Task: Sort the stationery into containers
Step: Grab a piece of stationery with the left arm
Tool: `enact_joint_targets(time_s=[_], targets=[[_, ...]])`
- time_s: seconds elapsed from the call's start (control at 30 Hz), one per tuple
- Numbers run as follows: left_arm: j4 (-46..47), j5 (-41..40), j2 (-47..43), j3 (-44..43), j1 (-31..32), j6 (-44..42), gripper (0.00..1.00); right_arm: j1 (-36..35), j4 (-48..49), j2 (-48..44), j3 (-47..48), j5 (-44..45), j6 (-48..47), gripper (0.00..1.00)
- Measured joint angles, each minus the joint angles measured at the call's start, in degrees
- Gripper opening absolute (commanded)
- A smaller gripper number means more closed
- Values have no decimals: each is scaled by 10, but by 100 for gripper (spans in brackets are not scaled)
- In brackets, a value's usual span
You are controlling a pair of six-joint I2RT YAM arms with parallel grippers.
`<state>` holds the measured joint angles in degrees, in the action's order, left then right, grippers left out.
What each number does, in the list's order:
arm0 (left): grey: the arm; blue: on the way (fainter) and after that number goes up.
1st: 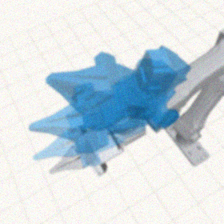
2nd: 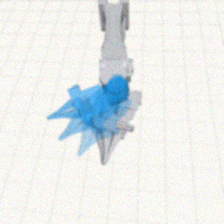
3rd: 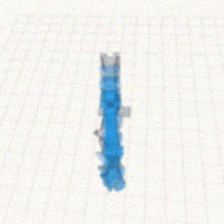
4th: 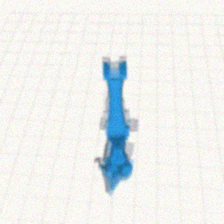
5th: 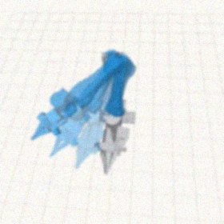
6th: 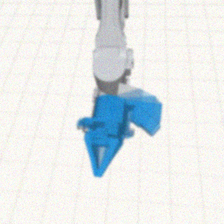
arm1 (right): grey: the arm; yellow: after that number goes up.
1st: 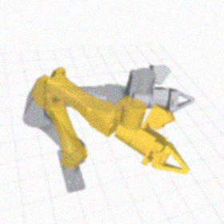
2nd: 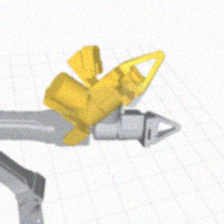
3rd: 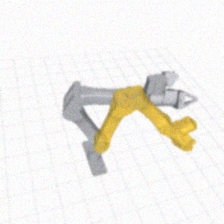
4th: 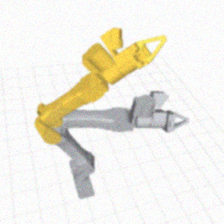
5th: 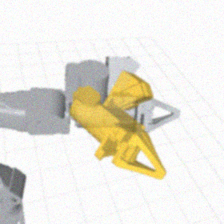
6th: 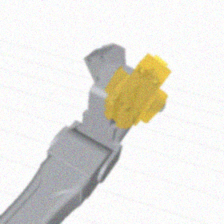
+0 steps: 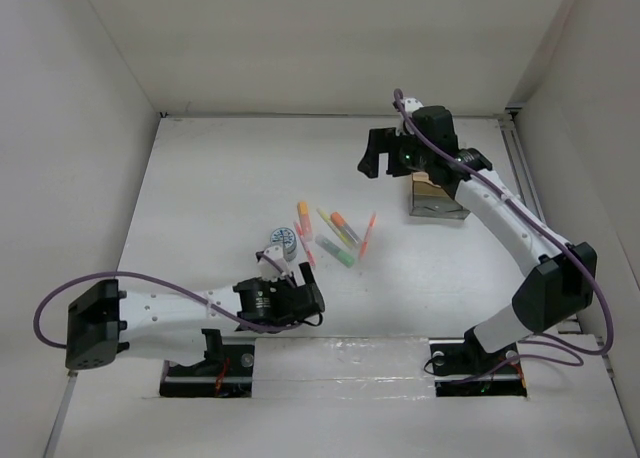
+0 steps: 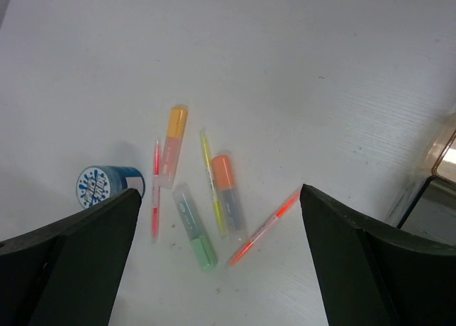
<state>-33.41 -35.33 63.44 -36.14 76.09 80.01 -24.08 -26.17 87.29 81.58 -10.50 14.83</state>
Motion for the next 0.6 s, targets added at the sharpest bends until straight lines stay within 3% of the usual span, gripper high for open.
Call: enact_joint_targets(time_s=[0.17, 0.27, 0.6], targets=[[-88, -47, 14, -2, 0, 82, 100, -1, 3, 1, -1, -12, -7, 100], [-95, -78, 32, -4, 0, 92, 100, -1, 18, 1, -9, -23, -9, 100], [45, -161, 38, -1, -28, -12, 100, -1, 44, 1, -30, -52, -9, 100]])
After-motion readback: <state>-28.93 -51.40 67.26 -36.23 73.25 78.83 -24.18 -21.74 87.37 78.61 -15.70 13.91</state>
